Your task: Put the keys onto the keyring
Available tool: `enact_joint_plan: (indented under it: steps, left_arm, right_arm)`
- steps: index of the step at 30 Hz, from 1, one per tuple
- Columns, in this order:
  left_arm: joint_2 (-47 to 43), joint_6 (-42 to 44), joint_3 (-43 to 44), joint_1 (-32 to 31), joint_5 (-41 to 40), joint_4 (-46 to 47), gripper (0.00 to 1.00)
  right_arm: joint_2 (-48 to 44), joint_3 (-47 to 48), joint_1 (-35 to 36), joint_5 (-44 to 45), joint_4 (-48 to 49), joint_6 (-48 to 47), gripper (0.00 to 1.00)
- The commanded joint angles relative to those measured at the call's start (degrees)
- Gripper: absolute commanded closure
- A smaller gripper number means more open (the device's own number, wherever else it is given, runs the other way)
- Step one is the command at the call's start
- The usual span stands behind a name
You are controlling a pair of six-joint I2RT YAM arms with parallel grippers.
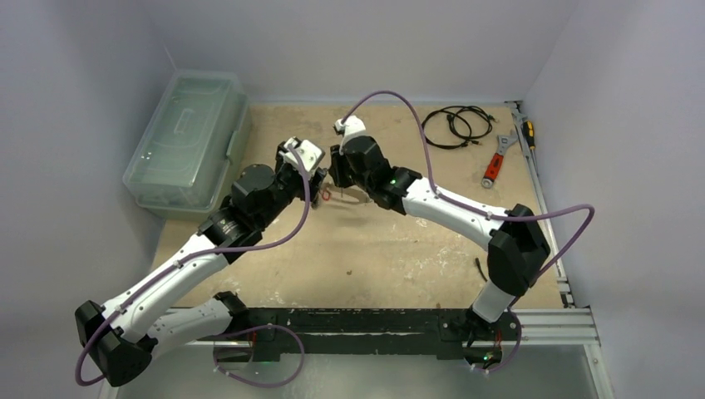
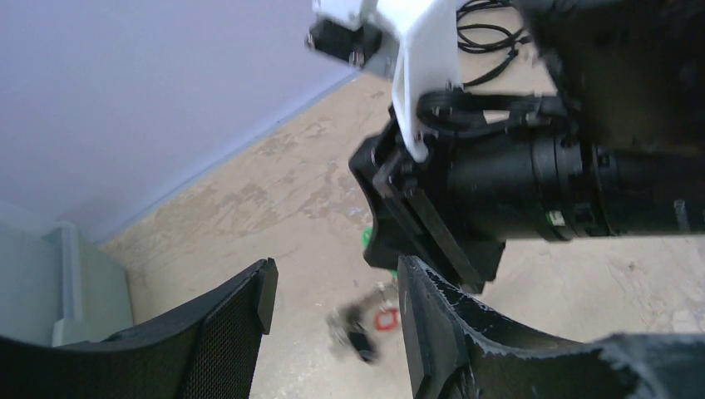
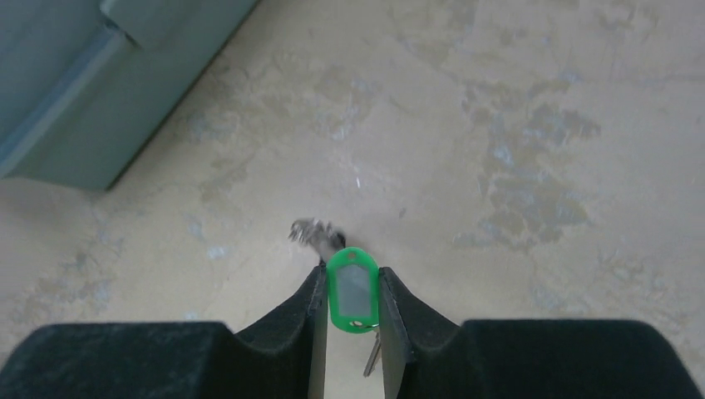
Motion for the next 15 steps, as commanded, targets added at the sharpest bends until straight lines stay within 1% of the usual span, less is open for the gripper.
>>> enact_joint_plan:
  steps: [1, 4, 6, 7, 11, 15]
  left_arm:
    - [-2.6, 1.0, -1.1, -0.2, -6.5, 3.1, 0.44]
    - [-4.8, 1.4, -2.8, -0.2, -11.0, 6.9, 0.44]
    - [-5.8, 1.6, -3.4, -0.2, -13.1, 7.8, 0.43]
    - [-6.1, 1.7, -3.5, -0.2, -13.7, 8.0, 0.43]
    - [-5.7, 1.7, -3.5, -0.2, -13.7, 7.9, 0.43]
    - [-5.3, 1.6, -3.4, -0.2, -13.4, 7.7, 0.43]
  right_arm:
    - [-0.2, 8.2, -1.5, -0.1, 3.5, -4.4, 1.00]
    - [-0.4, 8.2, -1.6, -0.7, 4.4, -5.5, 1.00]
    - [-0.8, 5.1, -1.7, -2.0, 5.9, -5.6, 1.00]
    - [-0.8, 2.8, -1.8, -3.2, 8.2, -5.5, 1.00]
    - [1.2, -5.9, -1.9, -9.9, 13.5, -4.3, 1.00]
    - [2.2, -10.1, -1.9, -10.5, 13.9, -2.8, 1.00]
